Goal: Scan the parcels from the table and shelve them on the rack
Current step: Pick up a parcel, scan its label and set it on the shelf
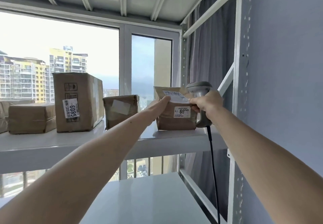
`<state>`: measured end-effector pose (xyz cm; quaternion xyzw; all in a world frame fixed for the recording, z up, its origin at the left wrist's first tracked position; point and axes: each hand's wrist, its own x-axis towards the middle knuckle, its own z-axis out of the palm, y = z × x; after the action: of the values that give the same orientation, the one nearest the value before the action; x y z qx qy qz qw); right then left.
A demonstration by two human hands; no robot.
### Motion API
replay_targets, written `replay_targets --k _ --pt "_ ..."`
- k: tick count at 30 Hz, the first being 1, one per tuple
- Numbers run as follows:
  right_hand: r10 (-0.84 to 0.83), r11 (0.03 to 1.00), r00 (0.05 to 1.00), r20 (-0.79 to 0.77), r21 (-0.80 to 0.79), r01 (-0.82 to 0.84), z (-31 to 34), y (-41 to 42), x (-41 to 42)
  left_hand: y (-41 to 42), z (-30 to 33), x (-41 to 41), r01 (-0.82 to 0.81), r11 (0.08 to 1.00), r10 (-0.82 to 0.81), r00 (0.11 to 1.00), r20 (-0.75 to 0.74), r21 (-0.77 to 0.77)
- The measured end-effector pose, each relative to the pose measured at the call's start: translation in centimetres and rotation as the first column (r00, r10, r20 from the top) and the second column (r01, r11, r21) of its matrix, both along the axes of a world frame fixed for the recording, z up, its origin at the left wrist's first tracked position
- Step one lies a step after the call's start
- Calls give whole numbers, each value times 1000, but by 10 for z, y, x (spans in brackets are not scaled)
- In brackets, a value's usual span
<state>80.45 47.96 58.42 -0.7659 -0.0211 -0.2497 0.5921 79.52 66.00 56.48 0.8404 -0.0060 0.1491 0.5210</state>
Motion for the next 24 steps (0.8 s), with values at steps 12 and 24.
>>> replay_targets --k 12,24 --pt "-52 996 996 -68 -77 46 11 21 45 9 0 38 -56 996 58 998 -31 67" --pt "-41 993 995 -89 -112 31 13 16 41 6 -1 32 -62 996 67 996 -66 71"
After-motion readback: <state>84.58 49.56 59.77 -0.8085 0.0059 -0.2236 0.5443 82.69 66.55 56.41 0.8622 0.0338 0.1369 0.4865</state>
